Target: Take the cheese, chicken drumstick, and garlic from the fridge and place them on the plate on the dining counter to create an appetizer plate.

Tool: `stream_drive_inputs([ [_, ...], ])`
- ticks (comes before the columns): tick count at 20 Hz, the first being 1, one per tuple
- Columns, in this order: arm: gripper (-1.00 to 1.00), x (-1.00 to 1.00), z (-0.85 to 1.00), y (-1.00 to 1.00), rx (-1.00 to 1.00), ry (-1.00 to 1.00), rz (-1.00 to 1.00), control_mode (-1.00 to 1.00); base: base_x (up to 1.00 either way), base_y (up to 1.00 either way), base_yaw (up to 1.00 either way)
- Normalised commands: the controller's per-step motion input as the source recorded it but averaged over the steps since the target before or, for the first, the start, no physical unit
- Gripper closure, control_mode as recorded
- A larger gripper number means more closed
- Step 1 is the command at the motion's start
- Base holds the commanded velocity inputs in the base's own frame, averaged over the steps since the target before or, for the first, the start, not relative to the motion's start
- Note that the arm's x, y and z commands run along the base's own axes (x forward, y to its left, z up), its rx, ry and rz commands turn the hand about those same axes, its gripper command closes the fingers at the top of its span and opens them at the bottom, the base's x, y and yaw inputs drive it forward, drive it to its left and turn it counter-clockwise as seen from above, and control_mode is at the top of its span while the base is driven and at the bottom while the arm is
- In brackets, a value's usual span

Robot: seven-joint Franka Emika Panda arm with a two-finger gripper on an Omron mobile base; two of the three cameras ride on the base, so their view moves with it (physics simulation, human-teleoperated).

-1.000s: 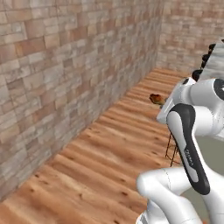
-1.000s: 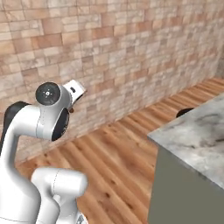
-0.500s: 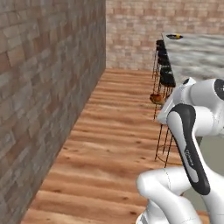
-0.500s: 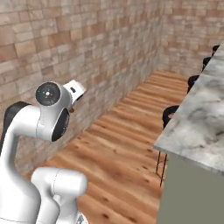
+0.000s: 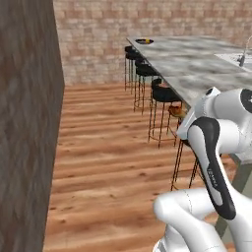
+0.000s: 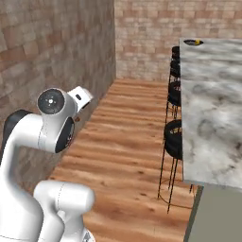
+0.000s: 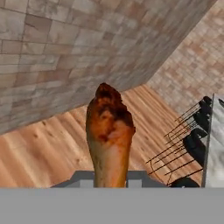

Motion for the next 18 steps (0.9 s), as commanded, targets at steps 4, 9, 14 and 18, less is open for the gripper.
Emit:
stream_drive_inputs([
  [4, 1.0, 0.0, 0.0, 0.0, 0.0, 0.0, 0.0, 1.0, 1.0, 0.74, -0.57],
  [9, 1.0, 0.0, 0.0, 0.0, 0.0, 0.0, 0.0, 1.0, 1.0, 0.84, -0.49],
  [14, 1.0, 0.0, 0.0, 0.0, 0.0, 0.0, 0.0, 1.0, 1.0, 1.0, -0.35],
  [18, 1.0, 0.0, 0.0, 0.0, 0.0, 0.0, 0.0, 1.0, 1.0, 1.0, -0.03],
])
